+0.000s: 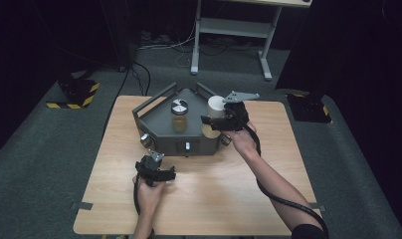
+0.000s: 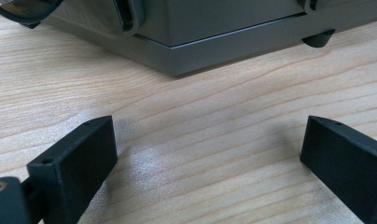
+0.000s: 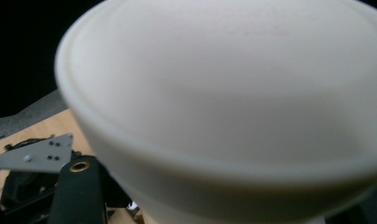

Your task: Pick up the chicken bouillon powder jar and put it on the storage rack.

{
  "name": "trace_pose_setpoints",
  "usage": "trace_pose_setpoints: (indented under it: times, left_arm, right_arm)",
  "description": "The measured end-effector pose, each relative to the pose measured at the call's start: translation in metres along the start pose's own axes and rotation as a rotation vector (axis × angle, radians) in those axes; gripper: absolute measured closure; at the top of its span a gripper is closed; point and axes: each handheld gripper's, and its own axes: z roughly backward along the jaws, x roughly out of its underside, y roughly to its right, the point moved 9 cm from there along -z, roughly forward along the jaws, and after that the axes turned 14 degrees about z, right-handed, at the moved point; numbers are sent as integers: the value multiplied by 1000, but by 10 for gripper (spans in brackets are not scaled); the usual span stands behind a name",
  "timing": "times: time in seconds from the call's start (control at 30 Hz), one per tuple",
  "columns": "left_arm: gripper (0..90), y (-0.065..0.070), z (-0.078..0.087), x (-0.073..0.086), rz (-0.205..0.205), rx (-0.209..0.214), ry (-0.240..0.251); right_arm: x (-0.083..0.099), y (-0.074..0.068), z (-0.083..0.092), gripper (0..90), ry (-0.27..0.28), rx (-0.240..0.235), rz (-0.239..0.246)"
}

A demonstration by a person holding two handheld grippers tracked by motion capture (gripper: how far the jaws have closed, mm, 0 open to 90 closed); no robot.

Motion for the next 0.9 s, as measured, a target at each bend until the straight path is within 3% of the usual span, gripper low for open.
trace_pose_setpoints:
  times: [0.53,0.9]
  left_arm:
    - [36,0,0,0,0,0,0]
    - [37,0,0,0,1,-1,1]
  right_arm:
    - [-4,13,-33,331,-69,74,-20]
    - [-2,14,-48,332,-82,86,-44]
